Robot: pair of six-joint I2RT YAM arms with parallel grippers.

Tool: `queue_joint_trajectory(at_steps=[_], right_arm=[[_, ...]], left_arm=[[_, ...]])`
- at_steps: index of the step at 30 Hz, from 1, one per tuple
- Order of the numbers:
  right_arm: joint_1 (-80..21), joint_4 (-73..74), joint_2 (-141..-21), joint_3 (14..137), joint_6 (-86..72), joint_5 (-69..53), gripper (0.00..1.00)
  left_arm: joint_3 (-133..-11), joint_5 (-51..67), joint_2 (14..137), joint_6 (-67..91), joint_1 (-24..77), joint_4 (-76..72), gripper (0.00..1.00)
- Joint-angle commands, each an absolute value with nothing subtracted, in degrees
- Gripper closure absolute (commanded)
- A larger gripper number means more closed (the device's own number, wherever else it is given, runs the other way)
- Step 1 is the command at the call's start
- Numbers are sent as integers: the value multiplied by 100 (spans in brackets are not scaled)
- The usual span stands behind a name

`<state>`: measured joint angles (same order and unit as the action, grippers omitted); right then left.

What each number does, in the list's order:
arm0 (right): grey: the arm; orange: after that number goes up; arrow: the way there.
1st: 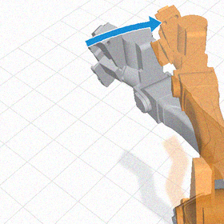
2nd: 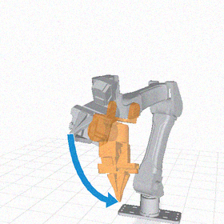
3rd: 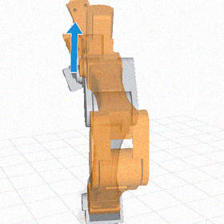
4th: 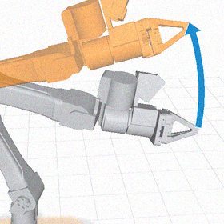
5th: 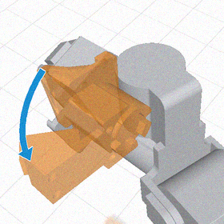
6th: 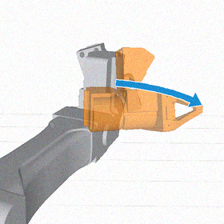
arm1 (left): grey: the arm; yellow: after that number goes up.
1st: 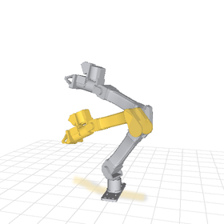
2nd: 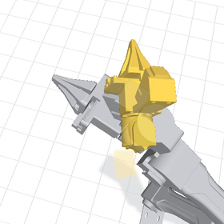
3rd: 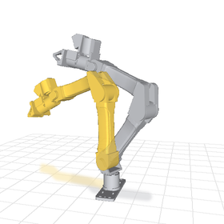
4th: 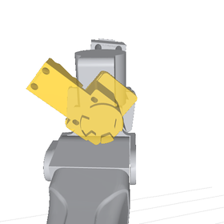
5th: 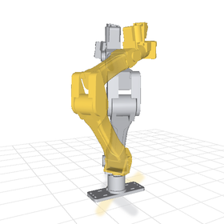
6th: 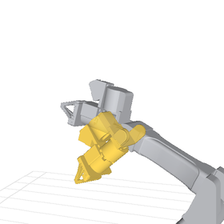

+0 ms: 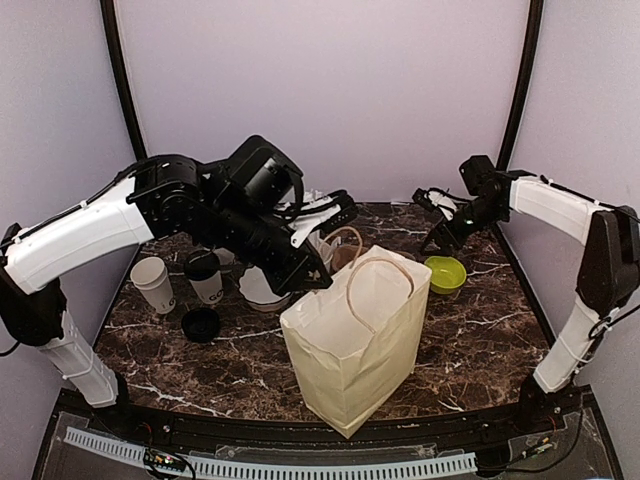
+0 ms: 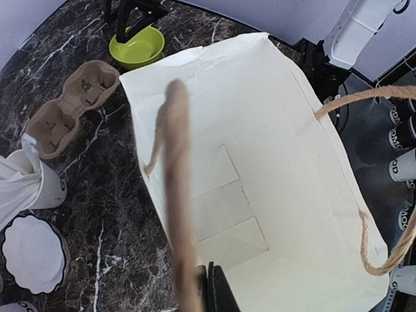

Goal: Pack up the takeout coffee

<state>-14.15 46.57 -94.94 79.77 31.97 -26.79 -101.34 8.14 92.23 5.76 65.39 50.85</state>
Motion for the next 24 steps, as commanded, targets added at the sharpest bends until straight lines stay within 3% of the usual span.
queue_joint_trajectory(at_steps=[1, 16, 18, 20, 24], right_arm=[[-1591, 4075, -9921, 8372, 2815, -2293, 32], [-2048, 3984, -11221, 9154, 2698, -1359, 35], [-2109, 4065, -11188, 9086, 2830, -1446, 35], [-2149, 4127, -11098, 8967, 3003, -1521, 35], [-2187, 4145, -11062, 8809, 3102, -1291, 38]], left_arm=[[-10189, 380, 8894, 419, 6295, 5804, 100], [-9914, 490, 8638, 48, 5579, 5962, 100], [-9927, 380, 8706, 44, 5565, 5990, 93], [-9941, 224, 8737, 56, 5557, 6013, 70], [-9903, 74, 8695, 77, 5555, 5963, 56]])
